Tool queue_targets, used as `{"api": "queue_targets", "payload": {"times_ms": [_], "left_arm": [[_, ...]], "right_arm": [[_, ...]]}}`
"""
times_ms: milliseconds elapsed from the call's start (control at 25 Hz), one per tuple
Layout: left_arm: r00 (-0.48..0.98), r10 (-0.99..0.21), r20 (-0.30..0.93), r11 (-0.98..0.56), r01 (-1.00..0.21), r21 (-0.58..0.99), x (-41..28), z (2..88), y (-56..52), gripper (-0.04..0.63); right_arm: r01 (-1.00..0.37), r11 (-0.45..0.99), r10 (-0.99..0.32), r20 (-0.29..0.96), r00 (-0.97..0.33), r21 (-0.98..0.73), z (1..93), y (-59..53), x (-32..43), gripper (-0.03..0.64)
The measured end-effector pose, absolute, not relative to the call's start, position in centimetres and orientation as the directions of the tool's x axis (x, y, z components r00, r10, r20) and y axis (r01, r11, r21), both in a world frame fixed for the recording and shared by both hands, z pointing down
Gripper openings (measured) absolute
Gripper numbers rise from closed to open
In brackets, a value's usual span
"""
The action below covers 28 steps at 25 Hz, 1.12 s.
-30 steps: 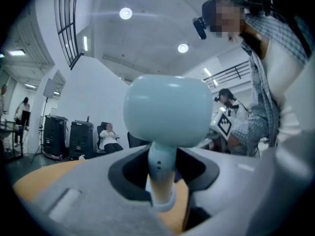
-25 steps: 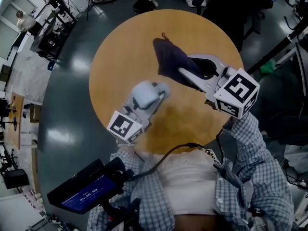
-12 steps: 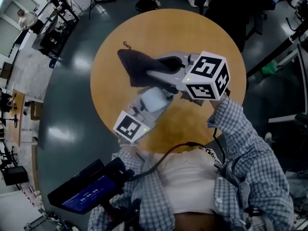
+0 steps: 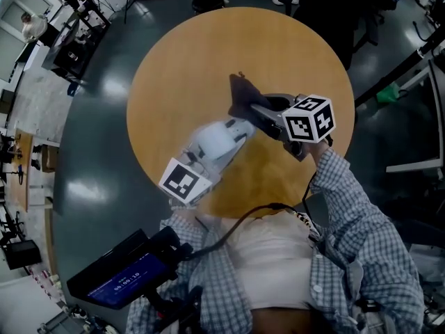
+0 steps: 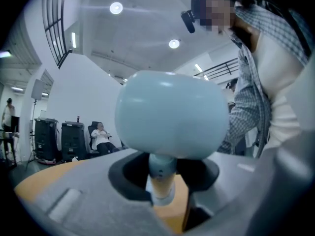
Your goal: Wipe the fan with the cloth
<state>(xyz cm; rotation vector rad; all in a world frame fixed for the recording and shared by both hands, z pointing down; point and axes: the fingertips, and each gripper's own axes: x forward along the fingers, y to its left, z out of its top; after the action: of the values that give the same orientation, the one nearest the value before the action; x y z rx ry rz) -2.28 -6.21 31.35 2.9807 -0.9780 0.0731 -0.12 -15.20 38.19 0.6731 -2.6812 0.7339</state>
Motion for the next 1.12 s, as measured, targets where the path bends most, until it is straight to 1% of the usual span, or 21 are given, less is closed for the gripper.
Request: {"api": "queue_targets", "payload": {"times_ms": [160,360,480,640,720,1120], "left_arm": [[0.814,-0.575,0.087,-0.817,-0.576,-0.011,-1.7,32.5,-5.6,0.146],[0.827,-0.547,0.125,-0.834,-0.552,0.004,-0.9,35.2,-5.8,0.146],[0.837,-0.532,0.128,-0.843,-0.538,0.014,-0.9,36.5,-4.9,0.146],[0.853,-0.495,0.167,-0.861,-0.508,0.040,-1.4,38.5,-4.2,0.146],[0.854,-0.485,0.189,-0.864,-0.501,0.046,-1.8,39.8,-4.3,0.146],[0.847,-0.470,0.249,-0.864,-0.499,0.067,-2.5,44.8,-3.8,0.146]], "right_arm": [[-0.590,0.701,-0.418,0.440,-0.795,-0.401,40.5,-14.8,3.5,0.097],[-0.628,0.663,-0.431,0.478,-0.765,-0.407,42.4,-13.8,6.7,0.097],[-0.621,0.673,-0.386,0.526,-0.758,-0.402,44.0,-11.5,6.9,0.097],[-0.561,0.713,-0.249,0.596,-0.763,-0.420,47.8,-8.4,5.6,0.097],[-0.549,0.712,-0.201,0.622,-0.757,-0.438,49.4,-7.7,5.2,0.097],[-0.599,0.649,-0.161,0.685,-0.710,-0.469,53.7,-5.7,4.9,0.099]]}}
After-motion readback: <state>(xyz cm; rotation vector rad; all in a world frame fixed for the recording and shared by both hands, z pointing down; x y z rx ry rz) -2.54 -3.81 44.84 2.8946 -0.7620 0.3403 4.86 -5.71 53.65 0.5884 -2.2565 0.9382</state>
